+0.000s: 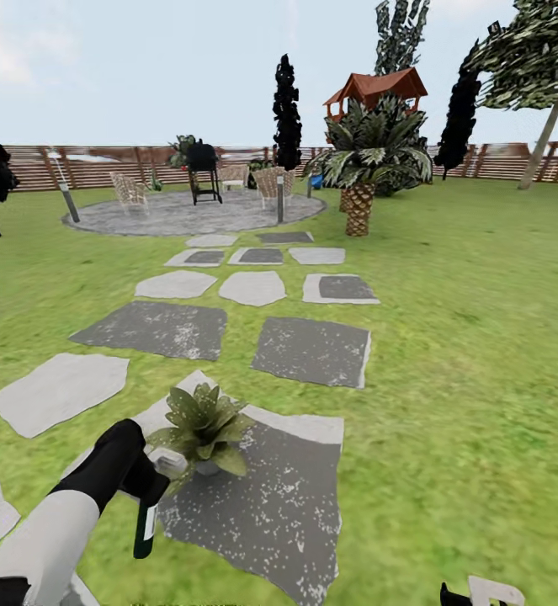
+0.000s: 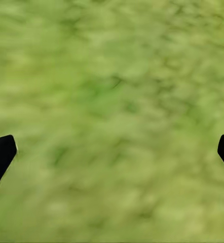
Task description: Pick up the pesticide atomizer in the garden and spray insectifuge to fully cover both potted plants in the garden.
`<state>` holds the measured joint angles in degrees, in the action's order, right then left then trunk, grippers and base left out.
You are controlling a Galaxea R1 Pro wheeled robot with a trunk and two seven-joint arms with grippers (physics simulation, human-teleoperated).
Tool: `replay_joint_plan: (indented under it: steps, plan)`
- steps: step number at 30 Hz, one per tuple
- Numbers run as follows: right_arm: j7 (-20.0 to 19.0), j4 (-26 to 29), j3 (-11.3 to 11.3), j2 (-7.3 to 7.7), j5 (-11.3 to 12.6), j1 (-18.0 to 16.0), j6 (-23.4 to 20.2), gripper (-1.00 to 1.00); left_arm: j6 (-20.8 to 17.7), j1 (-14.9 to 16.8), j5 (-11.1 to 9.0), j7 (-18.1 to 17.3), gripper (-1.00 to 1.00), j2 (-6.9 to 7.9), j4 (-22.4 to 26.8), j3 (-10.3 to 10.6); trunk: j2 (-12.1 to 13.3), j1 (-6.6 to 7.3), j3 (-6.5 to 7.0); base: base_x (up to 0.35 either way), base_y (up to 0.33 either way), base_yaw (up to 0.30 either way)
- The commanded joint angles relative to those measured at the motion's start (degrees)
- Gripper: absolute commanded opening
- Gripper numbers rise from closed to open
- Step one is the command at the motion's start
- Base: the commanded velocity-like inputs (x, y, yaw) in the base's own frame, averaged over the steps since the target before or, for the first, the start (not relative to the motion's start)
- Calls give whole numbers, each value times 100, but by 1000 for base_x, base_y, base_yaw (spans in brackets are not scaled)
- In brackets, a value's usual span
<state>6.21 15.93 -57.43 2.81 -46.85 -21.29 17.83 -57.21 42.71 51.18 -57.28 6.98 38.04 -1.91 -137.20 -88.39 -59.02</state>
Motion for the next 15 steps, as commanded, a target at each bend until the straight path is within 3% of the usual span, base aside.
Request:
replay_joint_plan:
  steps: [1, 4, 6, 7, 9, 11, 15]
  plan:
    - [21, -11, -40, 1, -61, -7, 28, 100, -18, 9, 83, -206, -100, 17, 6, 61, -2, 1, -5, 0, 0, 124]
    - [15, -11, -40, 10, -64, -7, 28, 100, -19, 177, 334, -828, -100, 67, 6, 549, -2, 1, -5, 0, 0, 42]
    - [6, -11, -40, 23, -68, -7, 28, 100, -19, 240, 704, -1424, -100, 55, 24, 875, -2, 1, -5, 11, 0, 8]
    - [4, -11, -40, 27, -69, -7, 28, 100, -19, 265, 996, -1747, -100, 34, 54, 968, -2, 1, -5, 155, 0, 2]
    - [3, -14, -40, 33, -70, -7, 28, 100, -19, 353, 1356, -2053, -100, 19, 65, 1009, -2, 1, -5, 248, 0, 1]
    - [3, -12, -40, 33, -70, -7, 29, 100, -19, 428, 1556, -2269, -100, 40, 65, 1016, -2, 1, -5, 308, 0, 0]
    - [3, -11, -43, 35, -70, -7, 29, 100, -20, 466, 1655, -2411, -100, 76, 77, 1011, -2, 1, -5, 331, 29, 0]
